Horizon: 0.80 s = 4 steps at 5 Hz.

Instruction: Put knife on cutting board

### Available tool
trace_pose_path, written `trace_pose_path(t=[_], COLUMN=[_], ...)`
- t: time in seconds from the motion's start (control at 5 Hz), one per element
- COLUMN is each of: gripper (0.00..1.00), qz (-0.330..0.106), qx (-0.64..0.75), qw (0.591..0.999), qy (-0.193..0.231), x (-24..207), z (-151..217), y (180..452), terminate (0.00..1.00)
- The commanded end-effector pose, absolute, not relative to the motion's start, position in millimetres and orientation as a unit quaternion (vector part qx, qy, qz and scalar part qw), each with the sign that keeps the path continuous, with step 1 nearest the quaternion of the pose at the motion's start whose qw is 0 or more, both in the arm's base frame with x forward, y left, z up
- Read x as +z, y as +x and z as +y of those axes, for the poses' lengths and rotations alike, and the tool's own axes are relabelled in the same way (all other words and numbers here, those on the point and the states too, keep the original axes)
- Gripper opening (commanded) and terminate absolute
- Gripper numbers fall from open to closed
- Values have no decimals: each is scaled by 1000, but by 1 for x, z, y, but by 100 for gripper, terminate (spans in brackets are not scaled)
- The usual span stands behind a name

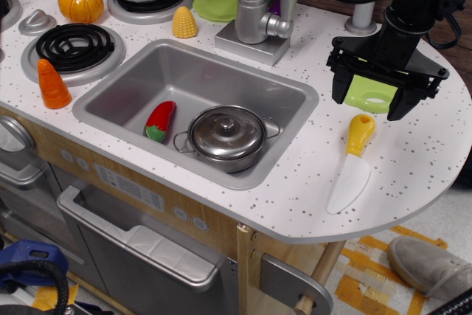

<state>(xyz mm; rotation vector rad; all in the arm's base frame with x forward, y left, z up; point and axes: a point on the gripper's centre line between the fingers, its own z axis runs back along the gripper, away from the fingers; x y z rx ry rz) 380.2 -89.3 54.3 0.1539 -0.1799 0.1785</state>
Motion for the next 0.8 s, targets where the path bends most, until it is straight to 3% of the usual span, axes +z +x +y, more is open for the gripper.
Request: trace_pose_path(t=[0.0, 0.6], gripper=[100, 100], qz=[-90, -110], qx=[89, 68], qw=[989, 990], qy=[77, 57], x=[54, 42], z=[-89, -81], y=[380, 392], terminate=[0, 0])
